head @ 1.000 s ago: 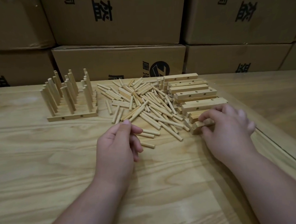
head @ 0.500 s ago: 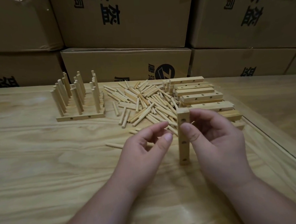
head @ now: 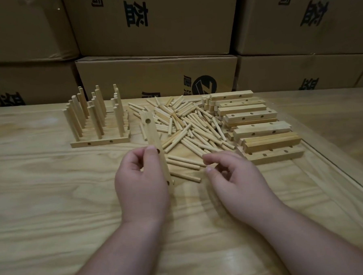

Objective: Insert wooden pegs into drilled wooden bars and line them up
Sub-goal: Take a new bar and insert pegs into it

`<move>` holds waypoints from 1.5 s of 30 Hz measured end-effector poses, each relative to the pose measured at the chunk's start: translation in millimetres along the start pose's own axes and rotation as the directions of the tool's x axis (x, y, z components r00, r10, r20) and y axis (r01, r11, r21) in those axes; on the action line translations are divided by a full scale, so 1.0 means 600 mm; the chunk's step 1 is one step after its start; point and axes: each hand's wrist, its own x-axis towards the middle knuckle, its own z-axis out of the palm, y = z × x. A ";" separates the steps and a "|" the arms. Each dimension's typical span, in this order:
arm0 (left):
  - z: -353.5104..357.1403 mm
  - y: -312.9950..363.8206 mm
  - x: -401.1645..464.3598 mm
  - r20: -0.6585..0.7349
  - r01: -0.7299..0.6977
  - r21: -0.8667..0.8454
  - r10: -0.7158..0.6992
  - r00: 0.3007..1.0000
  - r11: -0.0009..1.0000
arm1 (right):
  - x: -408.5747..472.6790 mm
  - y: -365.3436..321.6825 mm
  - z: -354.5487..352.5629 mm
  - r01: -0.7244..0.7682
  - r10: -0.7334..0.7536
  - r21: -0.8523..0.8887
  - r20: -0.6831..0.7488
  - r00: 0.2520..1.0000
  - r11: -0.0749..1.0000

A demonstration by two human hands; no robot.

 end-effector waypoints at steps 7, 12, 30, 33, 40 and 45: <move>0.007 -0.008 -0.001 0.102 0.020 0.019 -0.022 0.995 1.000 | -0.006 -0.005 0.011 0.194 -0.109 -0.298 0.279 0.954 0.934; 0.011 -0.010 -0.004 0.172 0.036 -0.014 -0.033 0.984 0.999 | -0.005 -0.008 0.015 0.193 -0.116 -0.326 0.242 0.963 0.926; 0.012 0.005 -0.002 0.312 0.262 -0.389 -0.141 0.940 0.883 | -0.004 -0.015 0.015 -0.047 0.086 -0.489 0.058 0.995 0.871; 0.013 0.012 -0.003 0.439 0.452 -0.482 -0.239 0.866 0.751 | -0.004 -0.014 0.011 -0.054 0.065 -0.416 0.012 0.998 0.908; 0.013 0.016 -0.005 0.562 0.521 -0.459 -0.219 0.797 0.720 | 0.000 -0.012 0.002 -0.096 0.086 -0.106 -0.094 0.992 0.990; 0.012 0.013 -0.007 0.589 0.589 -0.442 -0.277 0.759 0.676 | 0.000 -0.013 -0.001 -0.133 0.138 0.049 -0.105 0.985 0.990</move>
